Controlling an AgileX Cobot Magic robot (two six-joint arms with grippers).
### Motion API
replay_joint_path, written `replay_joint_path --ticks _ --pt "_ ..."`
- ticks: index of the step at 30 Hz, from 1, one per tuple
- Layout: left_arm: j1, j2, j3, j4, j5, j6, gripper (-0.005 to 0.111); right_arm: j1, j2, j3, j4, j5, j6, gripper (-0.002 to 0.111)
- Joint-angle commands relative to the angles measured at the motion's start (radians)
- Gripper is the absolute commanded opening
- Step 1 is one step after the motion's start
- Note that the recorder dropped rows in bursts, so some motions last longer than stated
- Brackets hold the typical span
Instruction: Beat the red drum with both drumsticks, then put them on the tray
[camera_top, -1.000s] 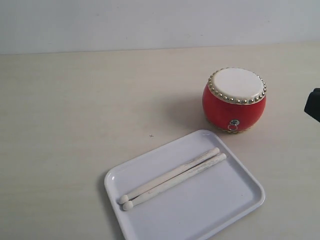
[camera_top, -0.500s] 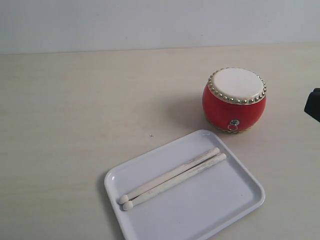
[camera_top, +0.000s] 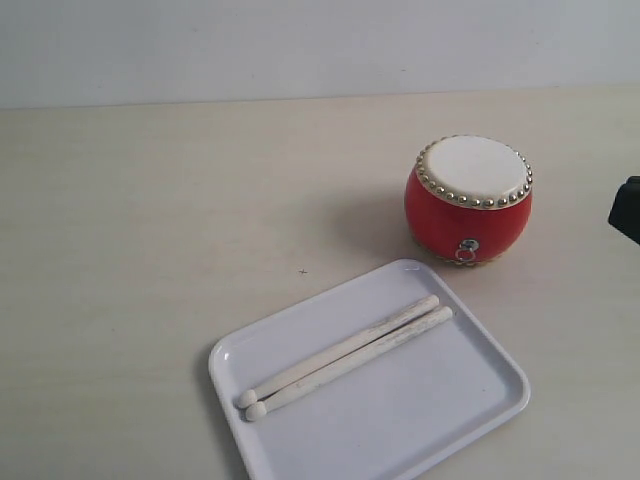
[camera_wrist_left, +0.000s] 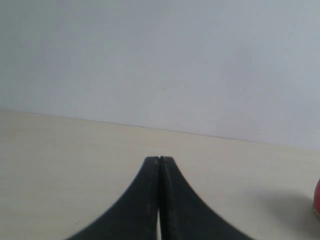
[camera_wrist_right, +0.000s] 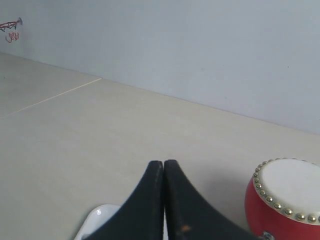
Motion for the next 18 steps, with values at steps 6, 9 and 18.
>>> replay_joint_path --ticks 6,9,18 --pt "0.002 -0.004 0.003 0.001 0.005 -0.008 0.0 0.001 -0.004 0.006 -0.004 -0.007 -0.001 0.0" --pt "0.002 -0.004 0.003 0.001 0.005 -0.008 0.0 0.001 -0.004 0.006 -0.004 -0.007 -0.001 0.0" --pt "0.002 -0.004 0.003 0.001 0.005 -0.008 0.0 -0.012 -0.033 0.006 -0.036 0.002 -0.059 0.0"
